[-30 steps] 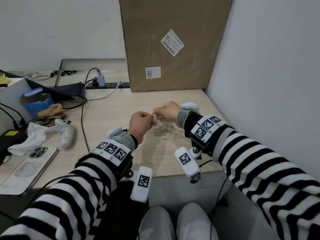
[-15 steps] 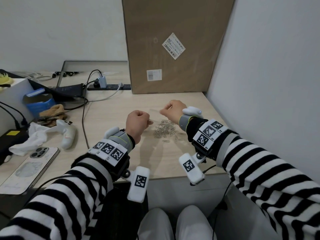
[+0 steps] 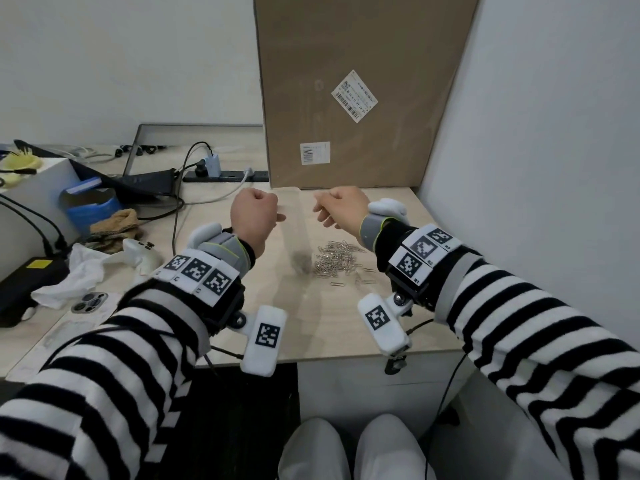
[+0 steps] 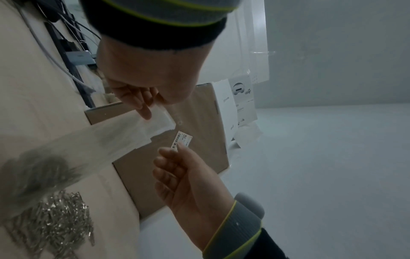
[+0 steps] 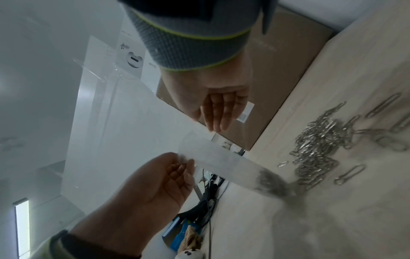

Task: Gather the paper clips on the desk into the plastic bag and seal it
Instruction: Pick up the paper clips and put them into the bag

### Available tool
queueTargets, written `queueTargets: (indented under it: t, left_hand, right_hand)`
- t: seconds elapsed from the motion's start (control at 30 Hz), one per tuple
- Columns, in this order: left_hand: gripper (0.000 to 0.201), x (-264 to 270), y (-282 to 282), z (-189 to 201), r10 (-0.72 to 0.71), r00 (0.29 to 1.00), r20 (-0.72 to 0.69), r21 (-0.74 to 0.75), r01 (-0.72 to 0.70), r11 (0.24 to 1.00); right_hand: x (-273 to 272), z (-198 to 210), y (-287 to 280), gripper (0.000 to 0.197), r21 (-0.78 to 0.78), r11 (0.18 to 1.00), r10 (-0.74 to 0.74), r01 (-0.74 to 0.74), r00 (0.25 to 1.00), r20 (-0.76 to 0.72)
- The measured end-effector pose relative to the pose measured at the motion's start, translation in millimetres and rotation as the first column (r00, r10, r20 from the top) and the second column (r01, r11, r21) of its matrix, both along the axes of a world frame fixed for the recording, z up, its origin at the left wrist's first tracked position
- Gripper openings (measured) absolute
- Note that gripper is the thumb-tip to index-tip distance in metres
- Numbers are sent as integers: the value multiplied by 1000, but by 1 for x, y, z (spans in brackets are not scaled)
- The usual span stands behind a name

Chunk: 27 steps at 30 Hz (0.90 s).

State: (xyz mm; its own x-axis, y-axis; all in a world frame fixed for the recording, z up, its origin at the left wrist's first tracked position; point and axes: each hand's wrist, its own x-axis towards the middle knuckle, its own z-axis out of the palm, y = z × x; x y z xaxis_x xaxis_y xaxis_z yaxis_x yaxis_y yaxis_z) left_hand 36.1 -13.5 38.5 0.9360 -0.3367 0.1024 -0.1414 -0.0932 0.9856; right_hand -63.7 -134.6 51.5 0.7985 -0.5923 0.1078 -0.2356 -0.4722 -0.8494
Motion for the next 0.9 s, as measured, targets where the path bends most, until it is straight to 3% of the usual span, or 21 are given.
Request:
queueTargets:
  t: [0.07,0.13,0.23,0.37,0.43,0.57,0.67,0.77,0.9]
  left_hand:
    - [20,2,5,-4,44,999,-11,-22,-44,999]
    - [18,4,8,-12,62,998,-26,-17,-63,998]
    - [9,3,11,-25,23,998,-59,11,-23,1000]
    - [13,1,10,-41,-44,991,-124,3,45,999]
    - [19,0,10,-44,-55,989,-140,1,56,998]
    - [22,0,11,-47,-81,986,-146,3,82,997]
    - [17,2,13,-48,-90,984,-154,-11,89,996]
    - [14,5,14,-46,-89,986,-142,-21,87,996]
    - [18,5,12,-47,-92,984,-155,-44,86,995]
  right_hand:
    - [-6,-10,-6,33,70,998,1,4,997,-74]
    - [-13,-24,-11,27,176,984,61,-17,968,-245]
    - [-25,-45,-16,23,337,937,257,-91,832,-491]
    - [-26,-69,-16,21,493,860,417,-130,735,-535]
    - [-22,-75,-16,17,476,872,374,-111,779,-503]
    - [-16,-83,-27,17,472,881,182,-20,936,-301]
    - [-23,-74,-41,20,393,919,132,-9,949,-287]
    - [-36,-62,-61,33,295,955,155,-21,885,-439]
    - [-55,-66,-77,38,358,927,334,-107,670,-663]
